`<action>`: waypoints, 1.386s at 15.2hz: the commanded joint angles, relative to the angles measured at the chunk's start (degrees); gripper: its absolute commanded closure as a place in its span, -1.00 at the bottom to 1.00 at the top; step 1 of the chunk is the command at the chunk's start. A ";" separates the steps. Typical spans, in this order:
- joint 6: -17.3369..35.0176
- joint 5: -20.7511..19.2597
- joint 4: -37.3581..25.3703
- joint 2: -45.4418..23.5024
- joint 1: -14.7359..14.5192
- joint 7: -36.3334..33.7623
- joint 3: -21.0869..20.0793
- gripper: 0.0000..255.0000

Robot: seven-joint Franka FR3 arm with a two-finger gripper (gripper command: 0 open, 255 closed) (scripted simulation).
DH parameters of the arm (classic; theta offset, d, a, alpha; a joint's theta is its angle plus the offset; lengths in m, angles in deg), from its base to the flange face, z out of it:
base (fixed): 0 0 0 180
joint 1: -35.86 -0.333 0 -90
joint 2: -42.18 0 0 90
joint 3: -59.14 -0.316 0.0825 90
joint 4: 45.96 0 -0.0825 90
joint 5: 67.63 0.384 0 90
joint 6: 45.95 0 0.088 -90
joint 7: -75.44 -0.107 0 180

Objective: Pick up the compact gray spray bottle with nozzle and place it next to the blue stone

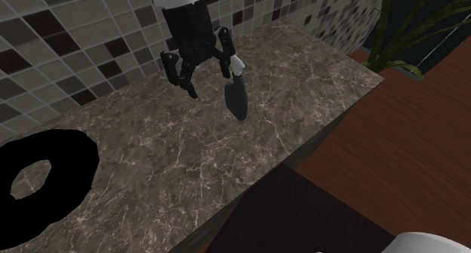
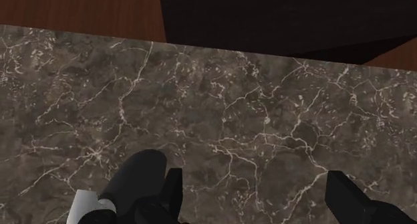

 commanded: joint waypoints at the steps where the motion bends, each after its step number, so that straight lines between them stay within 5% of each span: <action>1: -0.26 0.44 -3.60 -5.15 0.93 1.31 1.00 -1.00; 12: -5.99 3.44 -27.64 -32.72 8.52 6.68 3.60 -1.00; 21: 0.33 3.10 -19.68 -31.05 8.02 6.46 3.68 -1.00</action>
